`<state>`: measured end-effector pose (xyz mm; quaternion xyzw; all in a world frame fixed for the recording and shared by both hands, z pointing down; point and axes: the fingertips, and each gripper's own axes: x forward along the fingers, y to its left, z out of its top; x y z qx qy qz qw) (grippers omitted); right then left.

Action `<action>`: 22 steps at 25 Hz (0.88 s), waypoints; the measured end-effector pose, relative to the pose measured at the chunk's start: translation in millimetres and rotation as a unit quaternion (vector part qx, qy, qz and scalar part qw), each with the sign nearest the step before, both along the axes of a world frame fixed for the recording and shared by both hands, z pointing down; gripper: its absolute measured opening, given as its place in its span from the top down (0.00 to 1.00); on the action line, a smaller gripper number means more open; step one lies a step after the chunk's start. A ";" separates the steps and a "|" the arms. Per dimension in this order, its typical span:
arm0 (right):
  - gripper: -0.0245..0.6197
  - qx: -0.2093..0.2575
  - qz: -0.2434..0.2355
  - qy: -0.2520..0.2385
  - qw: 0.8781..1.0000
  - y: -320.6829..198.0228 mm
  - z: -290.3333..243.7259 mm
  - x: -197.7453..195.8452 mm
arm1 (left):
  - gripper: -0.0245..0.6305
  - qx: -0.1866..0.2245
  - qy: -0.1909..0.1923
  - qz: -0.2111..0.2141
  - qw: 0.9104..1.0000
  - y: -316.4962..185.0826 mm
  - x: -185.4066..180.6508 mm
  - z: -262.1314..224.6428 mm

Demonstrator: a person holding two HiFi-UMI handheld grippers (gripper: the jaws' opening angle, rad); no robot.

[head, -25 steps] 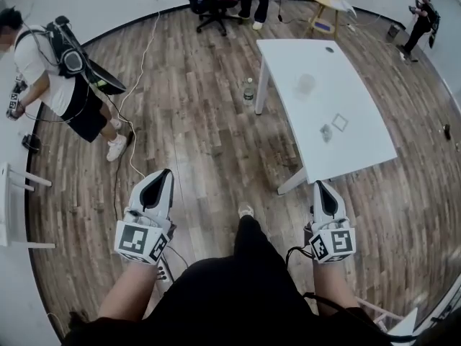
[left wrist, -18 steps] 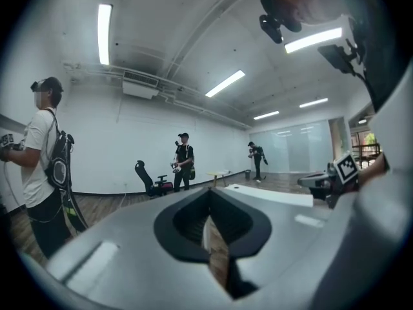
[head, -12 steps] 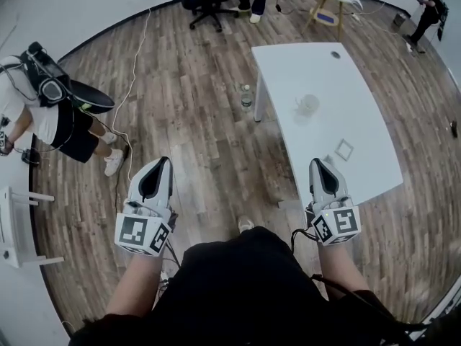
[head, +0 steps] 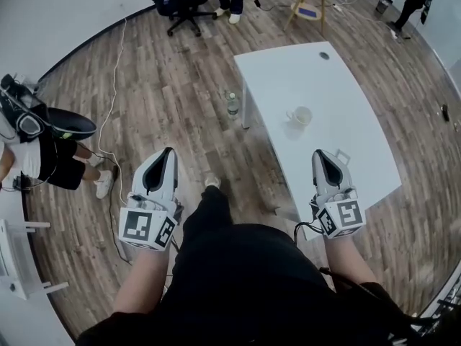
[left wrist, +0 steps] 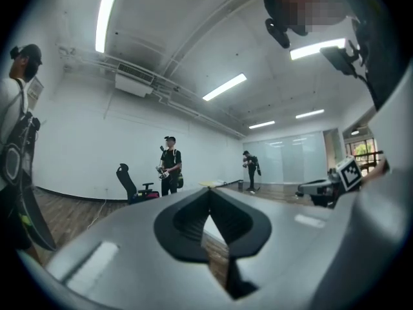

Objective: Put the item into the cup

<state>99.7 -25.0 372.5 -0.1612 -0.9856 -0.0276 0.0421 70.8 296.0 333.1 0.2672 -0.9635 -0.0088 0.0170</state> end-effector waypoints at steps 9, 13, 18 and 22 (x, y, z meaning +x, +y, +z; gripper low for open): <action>0.96 0.020 0.109 -0.008 0.994 -20.8 -2.6 -76.5 | 0.96 0.008 0.003 0.092 0.996 -18.1 -138.2 26.2; 0.96 0.010 0.172 -0.017 0.985 -28.9 -7.2 -102.5 | 0.96 -0.001 -0.010 0.154 0.988 -43.0 -205.8 25.7; 0.96 0.015 0.291 0.000 0.957 -59.5 -6.5 -104.0 | 0.96 -0.021 -0.025 0.272 0.962 -102.3 -266.5 19.4; 0.96 -0.001 0.363 0.008 0.932 -73.4 -4.0 -120.4 | 0.96 -0.033 -0.033 0.354 0.934 -148.2 -310.2 11.4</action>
